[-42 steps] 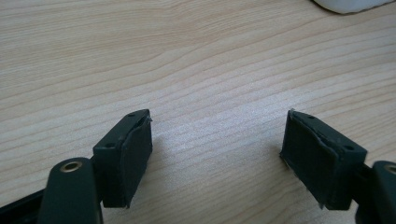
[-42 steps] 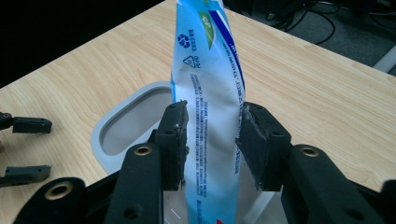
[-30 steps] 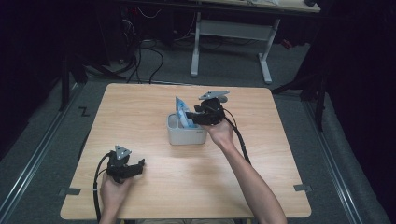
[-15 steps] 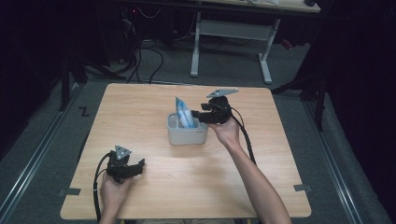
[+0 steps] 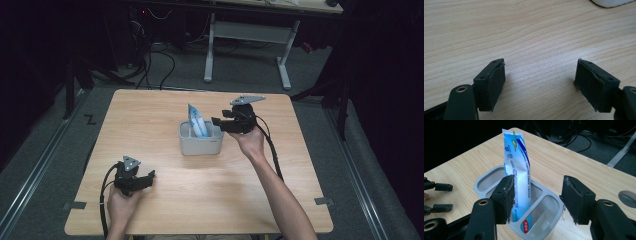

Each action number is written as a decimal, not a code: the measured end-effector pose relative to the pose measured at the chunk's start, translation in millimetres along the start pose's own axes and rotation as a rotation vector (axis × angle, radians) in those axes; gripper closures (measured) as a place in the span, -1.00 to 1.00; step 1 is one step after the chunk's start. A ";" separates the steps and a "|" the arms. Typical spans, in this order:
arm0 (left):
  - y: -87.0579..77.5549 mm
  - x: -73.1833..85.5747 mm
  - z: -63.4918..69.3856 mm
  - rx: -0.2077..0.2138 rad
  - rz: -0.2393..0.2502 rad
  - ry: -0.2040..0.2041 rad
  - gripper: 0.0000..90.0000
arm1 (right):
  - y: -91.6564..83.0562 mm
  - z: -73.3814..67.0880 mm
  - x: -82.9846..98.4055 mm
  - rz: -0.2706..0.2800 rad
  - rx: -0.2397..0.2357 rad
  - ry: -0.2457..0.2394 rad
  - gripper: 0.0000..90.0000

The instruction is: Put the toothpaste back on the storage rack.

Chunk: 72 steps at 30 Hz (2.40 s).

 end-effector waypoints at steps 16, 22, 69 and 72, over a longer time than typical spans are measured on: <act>0.1 0.0 0.0 0.000 0.001 0.000 -0.45 | -19.0 5.1 9.5 0.029 0.017 0.001 0.01; 0.0 0.0 -0.1 0.001 0.000 0.000 -0.45 | -26.6 8.7 17.7 0.030 0.018 0.013 0.01; -0.1 0.3 0.1 0.000 0.001 0.000 -0.45 | -84.0 16.3 46.4 0.099 0.037 0.038 0.02; -0.2 0.4 0.2 0.000 0.001 0.000 -0.46 | -87.1 16.4 47.8 0.103 0.042 0.042 0.02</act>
Point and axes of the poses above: each handheld gripper's, and its own axes: y roughly forward along the jaws, x roughly out of its underside, z roughly to its right, the point moved 1 cm from there along y, roughly forward along the jaws, and after that the axes turned 12 degrees about -z, right-handed, at the moved point
